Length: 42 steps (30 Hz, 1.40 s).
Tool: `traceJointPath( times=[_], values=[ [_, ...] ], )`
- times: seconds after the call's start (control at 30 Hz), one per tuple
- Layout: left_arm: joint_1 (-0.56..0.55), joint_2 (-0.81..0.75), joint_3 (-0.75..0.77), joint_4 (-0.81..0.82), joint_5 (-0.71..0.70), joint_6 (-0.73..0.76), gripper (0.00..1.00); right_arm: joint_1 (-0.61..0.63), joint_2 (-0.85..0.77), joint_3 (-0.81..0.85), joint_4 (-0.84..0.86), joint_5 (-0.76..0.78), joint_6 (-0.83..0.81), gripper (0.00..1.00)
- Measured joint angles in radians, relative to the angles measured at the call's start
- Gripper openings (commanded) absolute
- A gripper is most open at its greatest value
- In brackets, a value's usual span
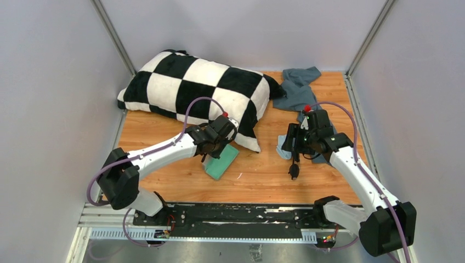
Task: Organize the sunglasses
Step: Adjust the sunglasses case at the center of the board, then move the glasses cleaning cloth to the center of the board.
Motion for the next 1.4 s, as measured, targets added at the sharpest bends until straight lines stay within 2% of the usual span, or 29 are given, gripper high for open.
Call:
traceJointPath(
  times=[0.17,0.23,0.5,0.67,0.8,0.87,0.97,1.07,1.2,1.4],
  values=[
    [0.0,0.018,0.027,-0.011,-0.084,0.114,0.19,0.0,0.0,0.0,0.0,0.0,0.0,0.7],
    [0.003,0.025,0.027,-0.014,-0.11,0.167,0.23,0.0,0.0,0.0,0.0,0.0,-0.001,0.7],
    [0.103,0.072,0.072,-0.044,-0.055,0.262,0.71,0.0,0.003,0.0,-0.002,0.009,-0.008,0.71],
    [0.111,0.063,0.101,-0.07,-0.054,0.25,0.73,0.009,0.02,0.012,-0.01,0.05,-0.026,0.7],
    [0.111,0.001,0.151,-0.124,-0.068,0.204,0.76,0.05,0.055,0.042,-0.011,0.101,-0.035,0.54],
    [0.111,-0.063,0.191,-0.138,-0.06,0.157,0.78,0.085,0.096,0.064,-0.009,0.132,-0.04,0.45],
    [0.111,-0.186,0.219,-0.114,0.002,0.06,0.82,0.116,0.189,0.098,0.003,0.16,-0.046,0.41],
    [0.101,-0.32,0.169,-0.031,0.086,-0.074,0.84,0.122,0.319,0.134,0.02,0.181,-0.045,0.41],
    [-0.012,-0.387,0.066,0.037,0.104,-0.232,0.86,0.122,0.459,0.175,0.044,0.188,-0.045,0.42],
    [-0.188,-0.341,-0.025,0.088,0.083,-0.385,0.86,0.122,0.59,0.234,0.083,0.214,-0.045,0.39]
  ],
)
